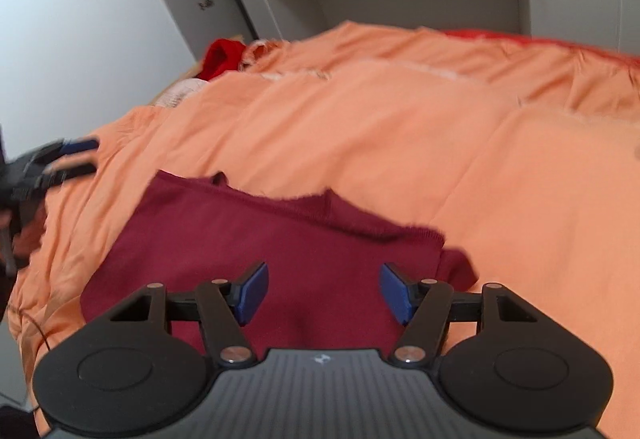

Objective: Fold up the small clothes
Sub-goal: 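Open both tools to release the folded hem and withdraw them, then reach the left tool to a side edge of the folded shirt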

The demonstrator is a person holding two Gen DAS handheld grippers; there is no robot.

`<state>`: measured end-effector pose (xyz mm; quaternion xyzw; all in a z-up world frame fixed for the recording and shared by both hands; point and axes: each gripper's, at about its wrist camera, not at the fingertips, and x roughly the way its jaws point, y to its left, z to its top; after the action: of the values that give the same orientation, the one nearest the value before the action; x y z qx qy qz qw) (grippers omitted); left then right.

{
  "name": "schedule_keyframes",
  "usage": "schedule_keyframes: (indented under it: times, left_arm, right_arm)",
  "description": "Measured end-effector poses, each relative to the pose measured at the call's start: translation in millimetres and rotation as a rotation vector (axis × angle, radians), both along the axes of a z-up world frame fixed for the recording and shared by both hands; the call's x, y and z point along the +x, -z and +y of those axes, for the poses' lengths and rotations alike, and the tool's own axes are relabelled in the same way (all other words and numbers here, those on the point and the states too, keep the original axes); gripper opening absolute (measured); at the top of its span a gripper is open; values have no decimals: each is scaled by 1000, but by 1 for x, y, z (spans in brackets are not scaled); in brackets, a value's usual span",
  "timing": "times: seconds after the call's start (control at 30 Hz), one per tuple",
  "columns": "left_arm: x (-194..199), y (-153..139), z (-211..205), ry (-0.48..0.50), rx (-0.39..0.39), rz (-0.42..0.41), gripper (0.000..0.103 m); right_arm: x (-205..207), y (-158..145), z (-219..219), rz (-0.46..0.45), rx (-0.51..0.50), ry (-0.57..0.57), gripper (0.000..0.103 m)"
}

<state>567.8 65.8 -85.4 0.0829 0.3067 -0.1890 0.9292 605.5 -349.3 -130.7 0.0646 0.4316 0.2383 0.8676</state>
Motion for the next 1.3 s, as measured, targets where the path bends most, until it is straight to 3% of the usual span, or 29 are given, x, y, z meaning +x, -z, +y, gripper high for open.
schedule_keyframes:
  times: [0.1, 0.17, 0.23, 0.33, 0.47, 0.63, 0.87, 1.1, 1.3]
  left_arm:
    - [4, 46, -14, -17, 79, 90, 99]
    - [7, 69, -13, -57, 125, 131, 99]
    - [2, 77, -9, -94, 157, 125, 99]
    - [-18, 57, -5, -163, 185, 78, 98]
    - [-72, 11, -12, -285, 268, -40, 102]
    - [-173, -34, -27, -275, 170, -89, 103]
    - [-295, -63, -49, -270, 107, -124, 103]
    - [-364, -85, -50, -266, 15, -132, 103]
    - [-374, -85, -43, -281, 12, -162, 103]
  right_arm:
    - [9, 22, -1, 24, -71, 53, 62]
    - [13, 27, -1, 21, -63, 79, 55]
    - [1, 17, -8, -17, -25, 103, 56]
    - [-36, -11, -13, -92, -1, 109, 74]
    - [-119, -51, -7, -205, -51, 113, 99]
    - [-228, -80, 8, -257, 15, 123, 103]
    - [-350, -94, 51, -356, 21, 98, 103]
    - [-414, -100, 84, -459, -32, 96, 103]
    - [-422, -105, 98, -473, -47, 74, 103]
